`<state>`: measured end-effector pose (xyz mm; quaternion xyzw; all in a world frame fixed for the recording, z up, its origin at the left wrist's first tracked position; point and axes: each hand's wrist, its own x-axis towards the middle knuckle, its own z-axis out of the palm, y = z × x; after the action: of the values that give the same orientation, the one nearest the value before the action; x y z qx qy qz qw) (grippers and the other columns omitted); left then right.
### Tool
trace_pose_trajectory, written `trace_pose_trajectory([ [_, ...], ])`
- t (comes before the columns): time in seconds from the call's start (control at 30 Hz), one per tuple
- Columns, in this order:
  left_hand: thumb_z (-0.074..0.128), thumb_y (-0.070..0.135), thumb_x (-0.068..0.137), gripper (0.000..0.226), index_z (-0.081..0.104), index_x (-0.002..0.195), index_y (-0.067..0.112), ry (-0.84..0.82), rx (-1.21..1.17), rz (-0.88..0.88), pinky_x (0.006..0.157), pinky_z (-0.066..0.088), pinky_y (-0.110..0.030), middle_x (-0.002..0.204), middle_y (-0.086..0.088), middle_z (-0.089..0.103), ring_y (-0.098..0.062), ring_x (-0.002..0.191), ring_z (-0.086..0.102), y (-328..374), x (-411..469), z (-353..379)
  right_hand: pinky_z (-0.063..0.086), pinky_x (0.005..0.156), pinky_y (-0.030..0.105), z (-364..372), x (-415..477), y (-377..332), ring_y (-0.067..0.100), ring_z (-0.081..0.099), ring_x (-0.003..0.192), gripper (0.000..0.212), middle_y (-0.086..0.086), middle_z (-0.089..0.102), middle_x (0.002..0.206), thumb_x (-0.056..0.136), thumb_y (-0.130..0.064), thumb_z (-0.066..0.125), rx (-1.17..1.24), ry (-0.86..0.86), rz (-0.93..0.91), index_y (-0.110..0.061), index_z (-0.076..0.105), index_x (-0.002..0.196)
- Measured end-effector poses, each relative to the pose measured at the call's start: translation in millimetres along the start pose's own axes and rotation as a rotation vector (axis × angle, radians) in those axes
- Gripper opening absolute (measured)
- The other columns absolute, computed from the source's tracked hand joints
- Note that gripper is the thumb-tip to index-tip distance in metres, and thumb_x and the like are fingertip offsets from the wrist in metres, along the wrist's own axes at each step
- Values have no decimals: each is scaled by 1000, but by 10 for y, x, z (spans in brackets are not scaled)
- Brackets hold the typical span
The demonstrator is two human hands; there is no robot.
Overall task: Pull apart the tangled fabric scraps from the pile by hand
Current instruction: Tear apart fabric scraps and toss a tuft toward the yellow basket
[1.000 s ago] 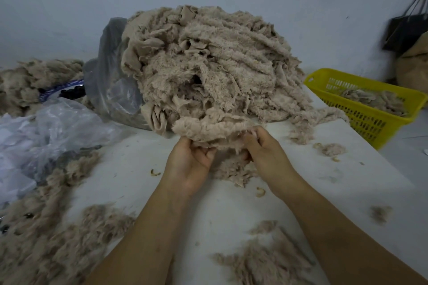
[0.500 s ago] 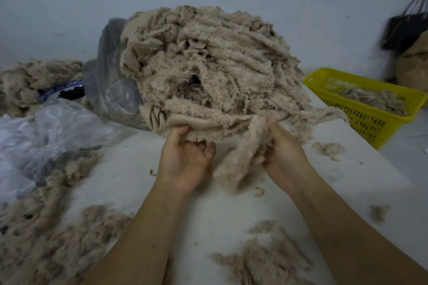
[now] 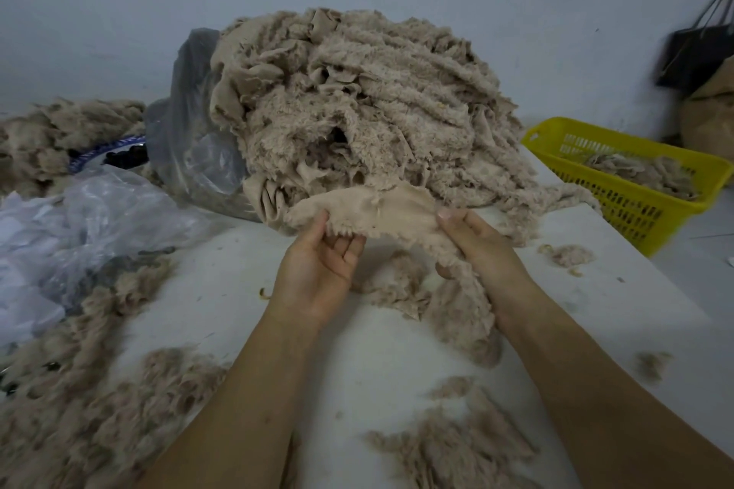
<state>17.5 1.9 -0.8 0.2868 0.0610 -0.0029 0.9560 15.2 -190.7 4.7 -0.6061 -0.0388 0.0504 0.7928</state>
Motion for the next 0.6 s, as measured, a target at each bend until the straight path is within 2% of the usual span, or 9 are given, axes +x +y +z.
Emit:
trace_pose_trajectory([
  [0.1, 48, 14, 104, 30, 60, 127, 0, 5, 253, -11, 76, 62, -34, 107, -12, 74, -22, 94, 74, -141, -32, 44, 49, 49, 18, 50, 7, 40, 7, 62, 51, 19, -4, 68, 64, 83, -38, 66, 77, -40, -29, -27, 77, 71],
  [0.17, 51, 30, 103, 36, 65, 127, 7, -78, 424, -26, 83, 60, -38, 118, -14, 72, -26, 105, 71, -236, -93, 79, 54, 55, 22, 89, 10, 63, 12, 68, 59, 21, 2, 73, 73, 83, -40, 66, 75, -33, -43, -24, 79, 83],
  [0.23, 57, 49, 96, 44, 69, 123, 16, -229, 596, 21, 92, 56, -39, 124, -11, 70, -25, 116, 66, -285, -145, 90, 57, 68, 27, 110, 29, 114, 16, 72, 76, 22, 3, 76, 86, 88, -43, 64, -46, 13, -88, -26, 77, 91],
  [0.3, 64, 54, 90, 46, 71, 121, 21, -302, 684, 28, 95, 55, -38, 123, -9, 71, -25, 117, 66, -316, -173, 92, 53, 68, 19, 137, 35, 143, 7, 70, 78, 21, -8, 75, 84, 96, -39, 60, -251, 60, -184, -30, 74, 83],
  [0.37, 70, 41, 90, 29, 76, 109, 21, -210, 697, 35, 85, 58, -33, 111, -9, 75, -24, 107, 71, -324, -163, 107, 43, 56, 11, 163, 24, 158, -2, 59, 61, 28, -15, 66, 68, 98, -39, 56, -416, 78, -255, -28, 65, 73],
  [0.43, 69, 26, 93, 16, 78, 100, 16, -44, 663, 62, 82, 59, -37, 102, -9, 77, -26, 100, 73, -320, -123, 95, 35, 49, 11, 176, 20, 184, -2, 46, 52, 34, -13, 53, 60, 100, -41, 52, -526, 77, -278, -21, 54, 72],
  [0.47, 67, 22, 94, 14, 78, 97, 15, -2, 633, 82, 84, 59, -39, 100, -10, 77, -26, 98, 74, -308, -100, 84, 33, 47, 11, 174, 26, 195, -1, 42, 51, 38, -11, 48, 59, 101, -41, 49, -570, 97, -283, -17, 50, 72],
  [0.53, 65, 19, 95, 18, 81, 86, 19, 14, 582, 130, 81, 60, -34, 96, -6, 78, -21, 92, 74, -267, -85, 99, 33, 47, 14, 148, 44, 181, 2, 39, 51, 41, -6, 41, 62, 103, -40, 44, -593, 198, -273, -15, 45, 71],
  [0.6, 67, 21, 94, 23, 81, 77, 28, 26, 666, 187, 76, 59, -28, 87, 2, 78, -13, 85, 73, -253, -97, 117, 34, 49, 12, 111, 43, 146, 4, 42, 58, 37, 1, 45, 69, 103, -43, 42, -546, 288, -290, -17, 49, 78],
])
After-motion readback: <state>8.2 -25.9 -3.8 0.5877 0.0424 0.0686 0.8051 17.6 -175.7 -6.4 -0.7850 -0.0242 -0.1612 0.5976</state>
